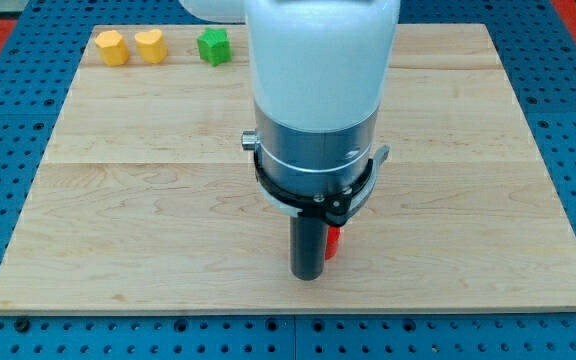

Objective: Move the red circle to the left

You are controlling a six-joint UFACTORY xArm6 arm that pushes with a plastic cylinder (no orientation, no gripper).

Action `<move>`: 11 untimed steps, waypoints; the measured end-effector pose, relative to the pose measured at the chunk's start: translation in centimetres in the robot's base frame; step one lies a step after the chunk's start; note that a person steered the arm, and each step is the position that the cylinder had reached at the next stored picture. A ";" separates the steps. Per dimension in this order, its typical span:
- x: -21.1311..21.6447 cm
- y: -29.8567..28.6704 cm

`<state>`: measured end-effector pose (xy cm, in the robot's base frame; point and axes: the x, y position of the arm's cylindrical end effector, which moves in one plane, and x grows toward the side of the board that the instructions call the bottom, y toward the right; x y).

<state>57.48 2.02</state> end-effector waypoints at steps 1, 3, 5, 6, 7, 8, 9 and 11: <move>-0.7 3.0; -3.1 2.7; -5.0 7.0; -6.2 6.5; -6.2 3.4; -6.2 2.3; -6.2 7.5; -8.1 17.6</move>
